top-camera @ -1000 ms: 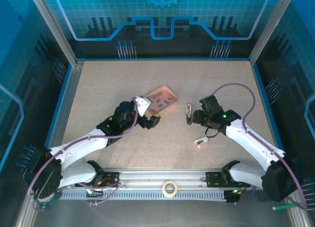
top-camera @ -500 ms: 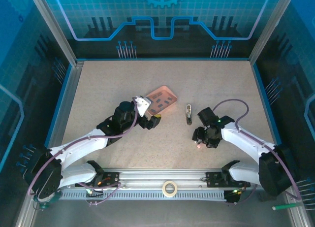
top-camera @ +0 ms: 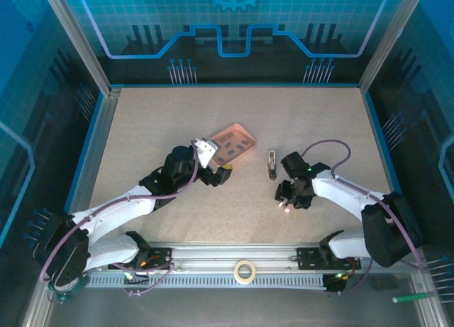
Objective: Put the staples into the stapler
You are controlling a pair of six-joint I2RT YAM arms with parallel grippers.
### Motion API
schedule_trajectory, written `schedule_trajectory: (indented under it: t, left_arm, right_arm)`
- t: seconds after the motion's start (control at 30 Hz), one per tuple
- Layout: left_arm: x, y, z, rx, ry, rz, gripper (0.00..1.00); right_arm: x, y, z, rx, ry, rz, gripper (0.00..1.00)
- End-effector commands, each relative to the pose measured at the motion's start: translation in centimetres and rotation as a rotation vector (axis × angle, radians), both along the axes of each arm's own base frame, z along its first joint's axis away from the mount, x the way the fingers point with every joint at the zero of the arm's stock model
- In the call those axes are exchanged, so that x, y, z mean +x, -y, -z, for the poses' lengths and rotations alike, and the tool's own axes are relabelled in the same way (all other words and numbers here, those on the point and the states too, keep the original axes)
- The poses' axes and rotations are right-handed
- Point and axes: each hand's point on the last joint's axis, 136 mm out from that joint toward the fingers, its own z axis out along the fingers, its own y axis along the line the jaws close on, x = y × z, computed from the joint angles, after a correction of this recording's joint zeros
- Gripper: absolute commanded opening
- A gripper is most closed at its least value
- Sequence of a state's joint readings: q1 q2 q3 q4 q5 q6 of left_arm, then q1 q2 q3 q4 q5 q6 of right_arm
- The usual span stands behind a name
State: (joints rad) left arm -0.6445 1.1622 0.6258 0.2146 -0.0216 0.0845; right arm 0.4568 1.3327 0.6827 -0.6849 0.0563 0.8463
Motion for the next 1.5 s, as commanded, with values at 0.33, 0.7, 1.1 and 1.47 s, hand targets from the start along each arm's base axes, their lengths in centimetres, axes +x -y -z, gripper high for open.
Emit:
schedule_trajectory:
  t: [0.33,0.7,1.1,1.47]
  left_arm:
    - [-0.3,0.3,-0.2,-0.001,0.006,0.024,0.96]
    - [-1.8,0.9,-0.2,-0.08,-0.189,0.025,0.94]
    - [-2.9,1.8,1.9,-0.135,-0.532,-0.047,0.9]
    - [-3.1,1.4,3.9,-0.07,-0.535,-0.043,0.9]
  right_arm:
    - [-0.6,0.1,0.8,-0.046,-0.057,-0.059,0.5]
    - [2.2,-2.7,-3.2,0.031,0.243,-0.181,0.45]
    - [3.8,-5.2,-7.1,0.093,0.439,-0.349,0.49]
    - [1.0,-4.4,-5.0,-0.017,0.186,-0.521,0.61]
